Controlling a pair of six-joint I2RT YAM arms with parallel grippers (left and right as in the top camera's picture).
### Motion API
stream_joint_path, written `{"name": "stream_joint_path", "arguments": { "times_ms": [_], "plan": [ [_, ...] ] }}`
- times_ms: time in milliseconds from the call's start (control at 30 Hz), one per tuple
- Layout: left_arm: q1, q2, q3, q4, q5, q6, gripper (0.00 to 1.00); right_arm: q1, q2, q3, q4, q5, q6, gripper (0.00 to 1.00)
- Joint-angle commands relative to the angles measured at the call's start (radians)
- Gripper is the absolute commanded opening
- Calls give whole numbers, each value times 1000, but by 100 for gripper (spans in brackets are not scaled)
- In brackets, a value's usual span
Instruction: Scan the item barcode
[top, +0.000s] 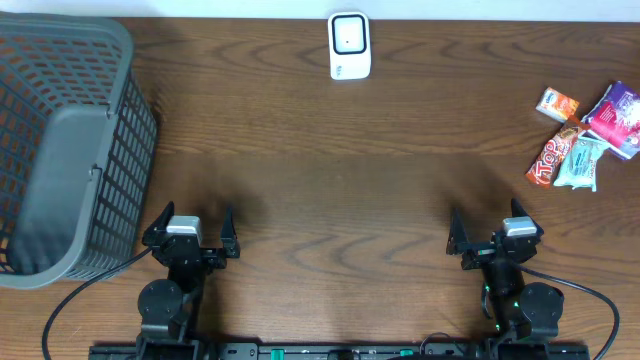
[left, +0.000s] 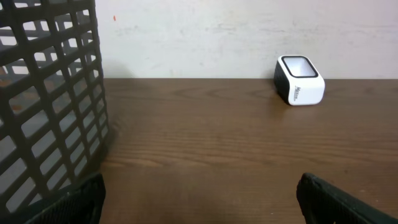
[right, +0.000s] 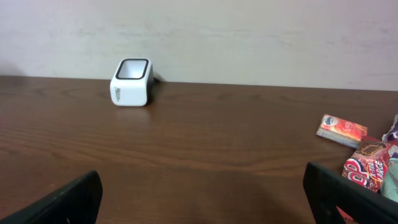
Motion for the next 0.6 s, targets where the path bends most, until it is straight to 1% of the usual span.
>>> {"name": "stream_joint_path", "arguments": {
  "times_ms": [0, 433, 567],
  "plan": [
    [5, -7, -20, -34, -31, 17, 98, -4, -5, -1, -4, -3, -10, 99],
    [5, -7, -20, -34, -31, 17, 98, -7, -7, -1, -3, -2, -11, 99],
    [5, -7, -20, -34, -31, 17, 98, -31, -7, -1, -12, 44, -22, 99]
  ]
}}
